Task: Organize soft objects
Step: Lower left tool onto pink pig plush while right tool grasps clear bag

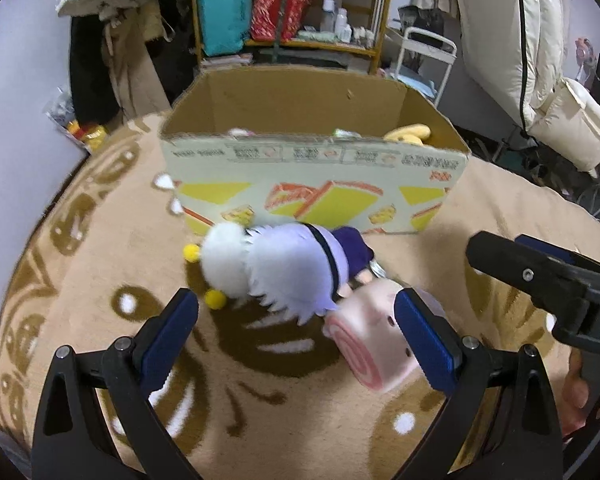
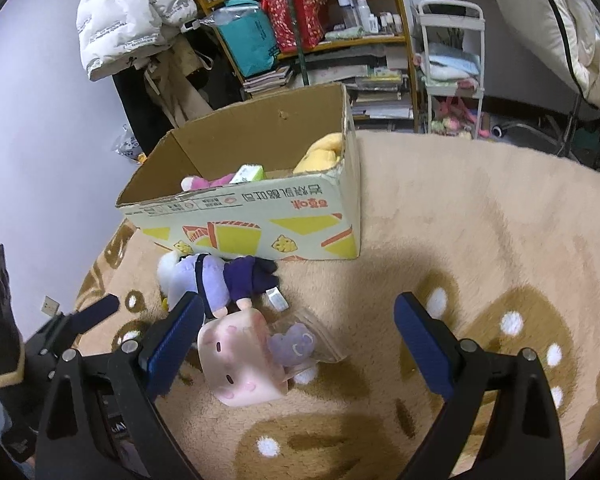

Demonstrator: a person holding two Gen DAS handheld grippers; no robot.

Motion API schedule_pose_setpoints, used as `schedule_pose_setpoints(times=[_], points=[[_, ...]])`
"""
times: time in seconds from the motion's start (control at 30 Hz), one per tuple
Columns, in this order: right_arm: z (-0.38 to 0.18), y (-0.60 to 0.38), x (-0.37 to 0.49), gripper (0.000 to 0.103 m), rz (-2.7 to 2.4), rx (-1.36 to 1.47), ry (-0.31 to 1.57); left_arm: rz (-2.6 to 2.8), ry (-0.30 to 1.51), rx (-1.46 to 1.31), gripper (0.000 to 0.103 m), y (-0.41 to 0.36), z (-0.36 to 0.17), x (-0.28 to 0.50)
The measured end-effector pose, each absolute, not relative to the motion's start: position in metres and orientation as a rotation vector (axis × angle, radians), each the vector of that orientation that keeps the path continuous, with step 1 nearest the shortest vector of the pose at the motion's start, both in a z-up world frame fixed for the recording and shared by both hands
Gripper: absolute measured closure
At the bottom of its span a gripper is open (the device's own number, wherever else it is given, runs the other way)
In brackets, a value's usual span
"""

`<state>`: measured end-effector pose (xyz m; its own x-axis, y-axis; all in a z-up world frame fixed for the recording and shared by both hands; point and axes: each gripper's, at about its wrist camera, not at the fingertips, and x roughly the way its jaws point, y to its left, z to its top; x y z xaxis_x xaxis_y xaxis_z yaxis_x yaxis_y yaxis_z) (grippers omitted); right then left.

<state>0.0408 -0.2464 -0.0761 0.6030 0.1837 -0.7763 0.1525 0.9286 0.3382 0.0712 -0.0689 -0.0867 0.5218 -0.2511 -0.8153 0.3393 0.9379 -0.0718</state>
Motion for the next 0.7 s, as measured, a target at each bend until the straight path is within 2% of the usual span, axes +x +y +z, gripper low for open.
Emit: schedule_pose_setpoints(times=[0.33, 0.4, 0.47, 0.7], points=[[-0.093, -0.242, 0.052, 0.003, 0.051, 0.439, 1.009, -0.439, 1.064, 0.091, 0.005, -0.088, -0.109, 0.076], [-0.096, -0.24, 0.054, 0.004, 0.053, 0.429, 1.017, -0.454, 1.08, 0.09, 0.005, -0.091, -0.112, 0.077], [-0.1, -0.237, 0.057, 0.011, 0.062, 0.429, 1.037, -0.465, 1.094, 0.092, 0.005, -0.093, -0.116, 0.076], [-0.121, -0.24, 0.061, 0.013, 0.05, 0.467, 1.145, -0.493, 1.156, 0.081, 0.005, -0.101, -0.128, 0.078]])
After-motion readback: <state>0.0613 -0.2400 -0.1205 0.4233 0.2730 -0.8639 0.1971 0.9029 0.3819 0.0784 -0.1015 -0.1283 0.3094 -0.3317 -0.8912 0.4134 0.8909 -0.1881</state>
